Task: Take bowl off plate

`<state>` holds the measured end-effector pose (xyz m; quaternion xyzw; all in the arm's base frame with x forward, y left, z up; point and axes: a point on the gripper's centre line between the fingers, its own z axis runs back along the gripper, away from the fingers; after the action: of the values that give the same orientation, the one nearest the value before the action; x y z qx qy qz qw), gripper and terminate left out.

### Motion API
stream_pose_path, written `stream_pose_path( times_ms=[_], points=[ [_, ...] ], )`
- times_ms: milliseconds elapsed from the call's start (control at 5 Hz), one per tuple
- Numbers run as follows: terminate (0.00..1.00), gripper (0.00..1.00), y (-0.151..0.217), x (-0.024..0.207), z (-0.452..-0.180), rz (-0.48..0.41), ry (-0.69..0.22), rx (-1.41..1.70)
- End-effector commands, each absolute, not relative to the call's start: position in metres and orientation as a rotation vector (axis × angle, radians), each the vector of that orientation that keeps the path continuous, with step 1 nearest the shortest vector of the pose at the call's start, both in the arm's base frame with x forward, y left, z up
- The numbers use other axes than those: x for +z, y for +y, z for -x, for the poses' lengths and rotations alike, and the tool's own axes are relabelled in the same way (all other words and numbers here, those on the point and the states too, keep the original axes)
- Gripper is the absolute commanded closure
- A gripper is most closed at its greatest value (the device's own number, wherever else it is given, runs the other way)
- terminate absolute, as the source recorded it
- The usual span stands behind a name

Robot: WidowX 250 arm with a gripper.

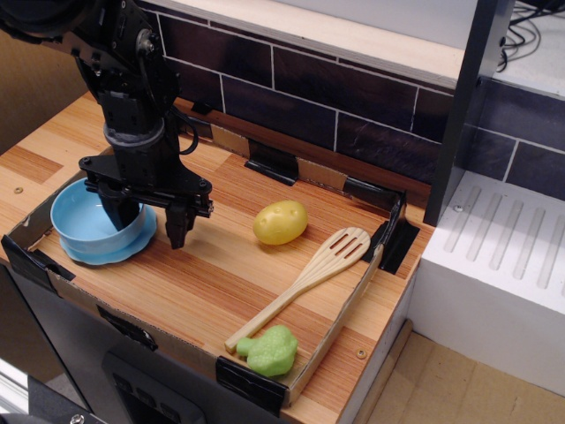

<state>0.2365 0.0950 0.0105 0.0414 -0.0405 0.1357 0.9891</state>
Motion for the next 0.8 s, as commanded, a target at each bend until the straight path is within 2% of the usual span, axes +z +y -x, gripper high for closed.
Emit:
stream_pose_path(
  times_ms=[0,400,600],
  points=[
    [0.0,1.0,0.105,0.022,-0.238,-0.117,-0.148,0.318],
    [0.0,1.0,0.106,0.063,-0.239,-0.19,-0.226,0.359],
    [0.0,1.0,0.081,0.063,-0.236,-0.172,-0.207,0.323]
  ],
)
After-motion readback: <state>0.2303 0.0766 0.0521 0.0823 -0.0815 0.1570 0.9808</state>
